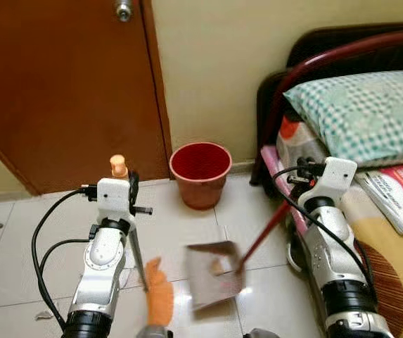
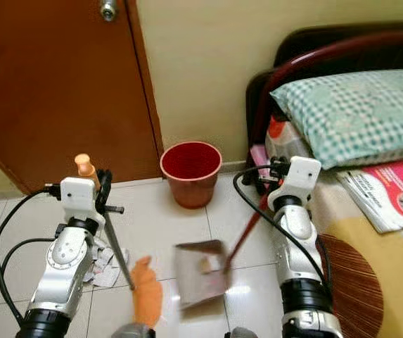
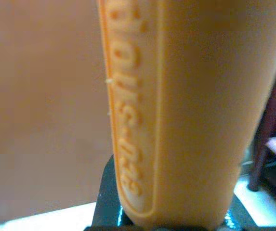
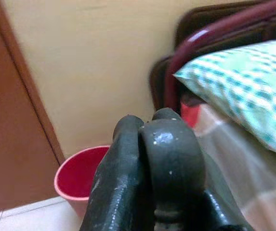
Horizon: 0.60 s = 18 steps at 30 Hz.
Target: Sweep floor
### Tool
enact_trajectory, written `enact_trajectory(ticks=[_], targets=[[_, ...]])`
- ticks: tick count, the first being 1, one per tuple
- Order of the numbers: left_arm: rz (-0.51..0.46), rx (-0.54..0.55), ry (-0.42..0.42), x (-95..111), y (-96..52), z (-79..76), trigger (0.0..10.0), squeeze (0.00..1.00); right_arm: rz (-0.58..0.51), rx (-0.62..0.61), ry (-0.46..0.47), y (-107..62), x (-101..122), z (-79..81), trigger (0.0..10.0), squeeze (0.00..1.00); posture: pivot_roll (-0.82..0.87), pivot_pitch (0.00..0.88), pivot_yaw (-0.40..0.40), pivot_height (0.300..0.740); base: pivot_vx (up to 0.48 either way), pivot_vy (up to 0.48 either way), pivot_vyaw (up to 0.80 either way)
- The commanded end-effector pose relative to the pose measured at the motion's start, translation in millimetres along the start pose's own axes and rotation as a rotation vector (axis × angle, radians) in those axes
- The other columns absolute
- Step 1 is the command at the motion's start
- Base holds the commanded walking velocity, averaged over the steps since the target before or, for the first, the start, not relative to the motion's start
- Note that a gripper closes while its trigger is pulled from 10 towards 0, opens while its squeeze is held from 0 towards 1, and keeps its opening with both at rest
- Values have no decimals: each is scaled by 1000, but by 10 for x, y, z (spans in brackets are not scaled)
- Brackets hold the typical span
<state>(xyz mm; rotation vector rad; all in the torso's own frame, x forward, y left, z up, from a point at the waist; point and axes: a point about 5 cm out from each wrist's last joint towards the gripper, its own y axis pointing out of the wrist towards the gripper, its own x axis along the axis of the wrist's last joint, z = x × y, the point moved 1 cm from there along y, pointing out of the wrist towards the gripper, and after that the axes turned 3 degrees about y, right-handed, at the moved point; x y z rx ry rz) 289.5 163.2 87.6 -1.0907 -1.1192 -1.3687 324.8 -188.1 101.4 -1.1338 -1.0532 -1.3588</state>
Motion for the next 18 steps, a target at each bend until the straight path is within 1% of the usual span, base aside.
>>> enact_trajectory(ticks=[1, 4, 5, 9, 18], targets=[[-45, 7, 26, 101, 40, 47, 10000, 0, -48, 32, 49, 33, 105, 124, 10000, 0, -5, 0, 10, 740, 322, 352, 0], [-51, -3, 22, 109, 47, 7, 10000, 0, -40, 20, 40, 3, 75, 96, 10000, 0, -2, 0, 2, 740, 341, 318, 0], [-57, -9, 21, 125, 48, -20, 10000, 0, -32, 12, 37, -16, 40, 76, 10000, 0, 6, 0, -5, 740, 349, 0, 0], [-59, -17, 17, 117, 38, -44, 10000, 0, -18, -2, 42, -25, 15, 53, 10000, 0, 8, 0, -6, 740, 347, 0, 0], [-53, -40, 8, 111, 38, -90, 10000, 0, -32, 1, 37, 49, 76, 72, 10000, 0, 10, 0, 6, 740, 308, 0, 0]])
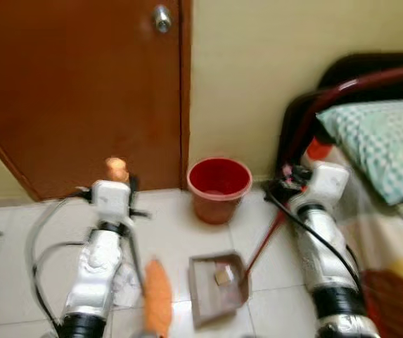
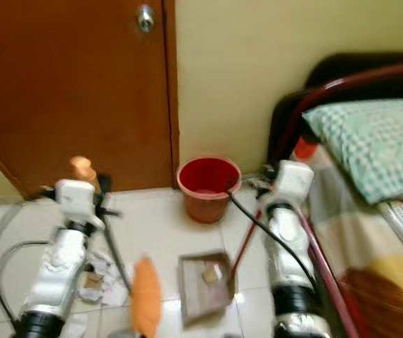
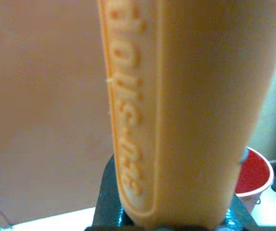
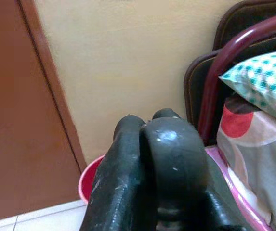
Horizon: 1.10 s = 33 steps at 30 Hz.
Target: Sweep floor
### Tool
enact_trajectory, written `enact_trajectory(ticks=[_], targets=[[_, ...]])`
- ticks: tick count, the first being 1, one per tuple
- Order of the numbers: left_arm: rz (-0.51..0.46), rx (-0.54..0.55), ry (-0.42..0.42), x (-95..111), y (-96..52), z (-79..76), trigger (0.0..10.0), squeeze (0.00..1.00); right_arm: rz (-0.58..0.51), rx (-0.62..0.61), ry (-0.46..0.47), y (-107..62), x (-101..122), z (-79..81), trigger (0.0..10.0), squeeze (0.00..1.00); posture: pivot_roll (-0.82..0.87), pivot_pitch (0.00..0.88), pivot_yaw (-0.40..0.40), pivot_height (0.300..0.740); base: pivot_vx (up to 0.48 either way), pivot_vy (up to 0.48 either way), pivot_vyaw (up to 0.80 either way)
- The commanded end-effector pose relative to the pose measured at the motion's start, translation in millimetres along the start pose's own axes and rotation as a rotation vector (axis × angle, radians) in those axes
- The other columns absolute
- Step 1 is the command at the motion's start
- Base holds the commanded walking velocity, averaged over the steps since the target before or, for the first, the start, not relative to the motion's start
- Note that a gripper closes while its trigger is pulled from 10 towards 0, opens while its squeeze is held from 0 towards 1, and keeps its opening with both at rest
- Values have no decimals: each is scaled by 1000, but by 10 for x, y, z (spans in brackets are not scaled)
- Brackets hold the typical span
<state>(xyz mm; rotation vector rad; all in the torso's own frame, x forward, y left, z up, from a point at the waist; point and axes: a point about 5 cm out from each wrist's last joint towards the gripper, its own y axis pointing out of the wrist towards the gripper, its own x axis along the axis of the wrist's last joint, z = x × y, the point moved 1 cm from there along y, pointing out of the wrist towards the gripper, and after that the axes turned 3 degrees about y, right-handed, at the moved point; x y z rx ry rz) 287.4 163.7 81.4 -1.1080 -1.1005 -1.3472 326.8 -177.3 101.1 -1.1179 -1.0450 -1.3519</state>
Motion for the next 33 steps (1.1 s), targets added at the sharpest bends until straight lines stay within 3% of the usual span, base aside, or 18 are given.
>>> enact_trajectory(ticks=[1, 10, 22, 30, 33], targets=[[-81, -38, 11, 173, 60, -86, 10000, 0, -40, -10, 24, 41, 100, -34, 10000, 0, 10, 0, 6, 740, 326, 0, 0], [-71, -61, 4, 161, 55, -117, 10000, 0, -35, -10, 19, 42, 79, -14, 10000, 0, 9, 0, 16, 740, 317, 0, 0], [-49, -45, -1, 123, 25, -115, 10000, 0, -17, -3, 18, 21, 48, -32, 10000, 0, 10, 0, 14, 740, 0, 0, 0], [-22, 38, 5, 82, 12, 5, 10000, 0, -27, 17, 71, 56, 142, -11, 10000, 0, 6, 0, 9, 740, 0, 0, 0], [-10, 80, -15, 65, 9, 64, 10000, 0, -35, 56, 115, 101, 232, 83, 10000, 0, 4, 0, 5, 740, 0, 0, 0]])
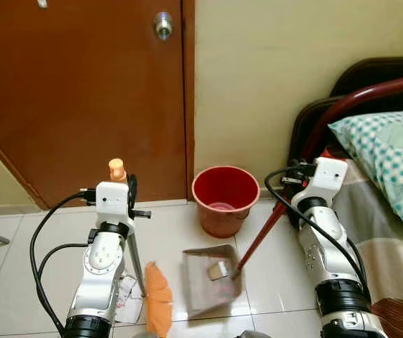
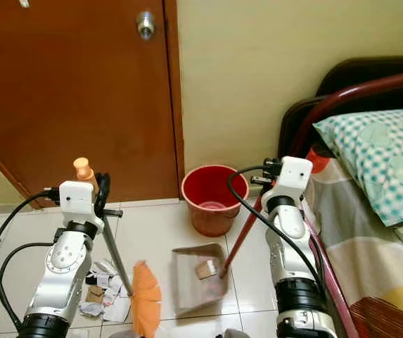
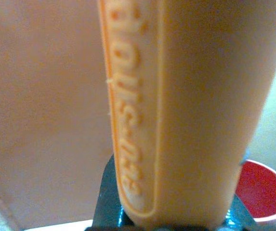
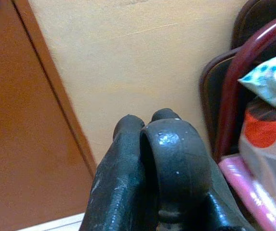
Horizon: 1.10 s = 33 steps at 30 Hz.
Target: Sweep floor
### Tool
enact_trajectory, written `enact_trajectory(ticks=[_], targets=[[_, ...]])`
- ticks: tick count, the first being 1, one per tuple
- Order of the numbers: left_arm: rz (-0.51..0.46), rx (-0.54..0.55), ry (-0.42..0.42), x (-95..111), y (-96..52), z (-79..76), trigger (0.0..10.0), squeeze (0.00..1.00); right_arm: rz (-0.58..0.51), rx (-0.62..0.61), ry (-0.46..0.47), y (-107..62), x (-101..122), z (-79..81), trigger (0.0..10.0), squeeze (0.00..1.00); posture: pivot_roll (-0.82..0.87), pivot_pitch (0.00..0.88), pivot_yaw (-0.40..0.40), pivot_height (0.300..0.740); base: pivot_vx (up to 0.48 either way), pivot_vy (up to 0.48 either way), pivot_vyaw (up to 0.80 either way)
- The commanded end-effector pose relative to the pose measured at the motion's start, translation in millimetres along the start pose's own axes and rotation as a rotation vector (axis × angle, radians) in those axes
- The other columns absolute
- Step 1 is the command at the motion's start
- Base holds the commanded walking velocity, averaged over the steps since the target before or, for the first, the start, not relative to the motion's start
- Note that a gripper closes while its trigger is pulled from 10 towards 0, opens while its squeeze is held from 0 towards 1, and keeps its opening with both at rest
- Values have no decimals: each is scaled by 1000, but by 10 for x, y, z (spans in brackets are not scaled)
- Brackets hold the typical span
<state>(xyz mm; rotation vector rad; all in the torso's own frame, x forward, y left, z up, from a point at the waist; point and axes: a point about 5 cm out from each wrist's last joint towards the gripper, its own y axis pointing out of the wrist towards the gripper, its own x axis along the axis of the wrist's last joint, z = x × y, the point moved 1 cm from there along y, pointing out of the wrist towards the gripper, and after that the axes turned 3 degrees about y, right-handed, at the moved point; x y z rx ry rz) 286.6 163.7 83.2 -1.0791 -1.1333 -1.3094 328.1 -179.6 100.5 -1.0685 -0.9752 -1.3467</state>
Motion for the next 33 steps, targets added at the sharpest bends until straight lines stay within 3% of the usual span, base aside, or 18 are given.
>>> enact_trajectory(ticks=[1, 10, 11, 12, 13, 15, 21, 24, 25, 28, 32, 33], targets=[[-9, 34, -7, 42, 19, 65, 10000, 0, -70, 62, 55, 92, 254, 156, 10000, 0, 4, 0, 5, 740, 0, 0, 0], [2, 22, -22, 20, 13, -18, 10000, 0, -160, 162, 146, 272, 730, 430, 10000, 0, -7, 0, 2, 740, 0, 0, 0], [5, 15, -27, 16, 18, -47, 10000, 0, -218, 192, 160, 334, 962, 505, 10000, 0, -8, 0, 1, 740, 0, 0, 0], [6, 13, -28, 15, 19, -55, 10000, 0, -236, 200, 162, 349, 1029, 524, 10000, 0, -8, 0, 1, 740, 0, 0, 0], [6, 10, -31, 17, 27, -71, 10000, 0, -302, 225, 147, 389, 1254, 589, 10000, 0, -10, 0, 0, 740, 0, 0, 0], [3, 5, -36, 23, 35, -83, 10000, 0, -364, 251, 129, 407, 1450, 653, 10000, 0, -8, 0, 0, 740, 0, 0, 0], [-2, -3, -42, 33, 42, -102, 10000, 0, -478, 266, 102, 450, 1863, 726, 10000, 0, -6, 0, -2, 740, 0, 0, 0], [-1, -4, -42, 32, 41, -106, 10000, 0, -495, 260, 93, 453, 1906, 721, 10000, 0, -7, 0, -3, 740, 0, 0, 0], [-1, -6, -44, 30, 35, -119, 10000, 0, -567, 254, 26, 453, 2072, 715, 10000, 0, -3, 0, -4, 740, 0, 0, 0], [-2, -10, -49, 36, 29, -139, 10000, 0, -637, 255, -76, 442, 2234, 712, 10000, 0, -1, 0, -4, 740, 0, 0, 0], [-2, -15, -52, 35, 29, -142, 10000, 0, -655, 262, -143, 453, 2258, 718, 10000, 0, -1, 0, -4, 740, 0, 0, 0], [-2, -17, -51, 37, 29, -143, 10000, 0, -665, 276, -196, 449, 2244, 740, 10000, 0, 0, 0, -4, 740, 0, 0, 0]])
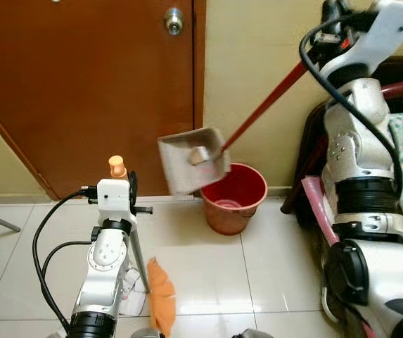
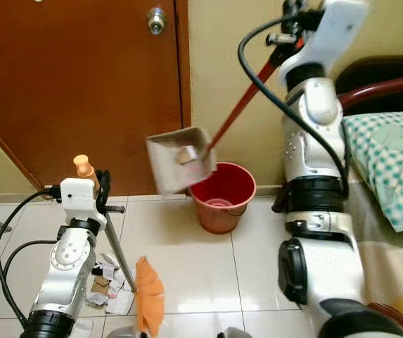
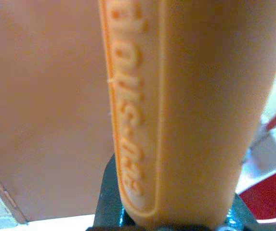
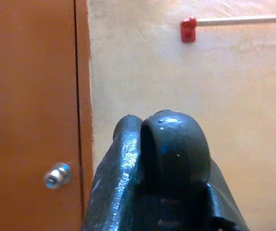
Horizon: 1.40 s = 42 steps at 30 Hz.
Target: Sweep floor
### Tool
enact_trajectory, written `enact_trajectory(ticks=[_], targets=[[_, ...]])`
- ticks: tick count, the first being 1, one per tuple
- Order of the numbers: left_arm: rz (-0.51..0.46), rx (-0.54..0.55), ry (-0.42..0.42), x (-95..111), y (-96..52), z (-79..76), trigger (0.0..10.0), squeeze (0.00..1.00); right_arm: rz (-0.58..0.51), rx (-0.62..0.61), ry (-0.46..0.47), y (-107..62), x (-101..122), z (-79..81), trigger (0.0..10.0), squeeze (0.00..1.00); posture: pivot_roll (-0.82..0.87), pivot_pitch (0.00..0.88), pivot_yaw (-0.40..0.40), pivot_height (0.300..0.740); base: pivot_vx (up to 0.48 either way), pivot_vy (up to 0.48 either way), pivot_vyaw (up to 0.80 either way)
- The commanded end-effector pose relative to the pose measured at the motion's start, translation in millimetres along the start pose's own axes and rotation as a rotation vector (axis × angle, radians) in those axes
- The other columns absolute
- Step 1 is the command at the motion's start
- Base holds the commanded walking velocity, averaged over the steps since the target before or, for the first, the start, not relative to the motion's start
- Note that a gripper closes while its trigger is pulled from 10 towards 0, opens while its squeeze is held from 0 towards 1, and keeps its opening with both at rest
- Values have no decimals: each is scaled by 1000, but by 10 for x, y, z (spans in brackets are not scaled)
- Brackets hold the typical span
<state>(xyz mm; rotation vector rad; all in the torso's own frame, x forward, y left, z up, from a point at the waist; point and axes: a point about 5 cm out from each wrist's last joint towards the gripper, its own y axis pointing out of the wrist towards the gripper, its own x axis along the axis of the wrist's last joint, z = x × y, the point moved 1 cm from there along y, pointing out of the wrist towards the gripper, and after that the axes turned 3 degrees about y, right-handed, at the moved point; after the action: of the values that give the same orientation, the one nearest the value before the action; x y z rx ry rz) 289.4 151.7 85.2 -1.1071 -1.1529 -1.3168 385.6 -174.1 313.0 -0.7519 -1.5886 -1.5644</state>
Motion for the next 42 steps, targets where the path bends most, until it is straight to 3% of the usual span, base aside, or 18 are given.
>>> enact_trajectory(ticks=[1, 5, 12, 19, 22, 27, 34, 38, 40, 42], targets=[[8, -2, -23, 2, 0, -27, 10000, 0, -98, 62, -60, 73, 198, 93, 10000, 0, 0, 0, -4, 740, 0, 0, 0], [8, -1, -22, 2, -2, -26, 10000, 0, -105, 100, -120, 46, 152, 145, 10000, 0, 0, 0, -4, 740, 0, 0, 0], [-1, -10, -1, 9, -7, -57, 10000, 0, -121, 246, -256, -127, -84, 462, 10000, 0, 2, 0, -5, 740, 0, 0, 0], [-2, -9, -3, 10, -9, -72, 10000, 0, -79, 509, -340, -478, -453, 883, 10000, 0, 4, 0, -12, 740, 0, 0, 0], [-2, -6, -2, 8, -7, -72, 10000, 0, -51, 642, -384, -723, -662, 1045, 10000, 0, 7, 0, -18, 740, 0, 0, 0], [-2, 6, -1, 12, -4, -68, 10000, 0, -52, 725, -434, -875, -762, 1141, 10000, 0, 9, 0, -20, 740, 0, 0, 0], [-11, 2, -11, 42, 28, -101, 10000, 0, -49, 697, -435, -864, -779, 1107, 10000, 0, 5, 0, -20, 740, 0, 0, 0], [-14, 1, -17, 51, 45, -117, 10000, 0, -113, 584, -373, -703, -615, 1047, 10000, 0, 6, 0, -17, 740, 0, 0, 0], [-11, -3, -18, 43, 44, -127, 10000, 0, -145, 515, -272, -577, -457, 1060, 10000, 0, 6, 0, -14, 740, 0, 0, 0], [-9, -5, -19, 39, 43, -131, 10000, 0, -163, 483, -234, -523, -382, 1065, 10000, 0, 5, 0, -11, 740, 0, 0, 0]])
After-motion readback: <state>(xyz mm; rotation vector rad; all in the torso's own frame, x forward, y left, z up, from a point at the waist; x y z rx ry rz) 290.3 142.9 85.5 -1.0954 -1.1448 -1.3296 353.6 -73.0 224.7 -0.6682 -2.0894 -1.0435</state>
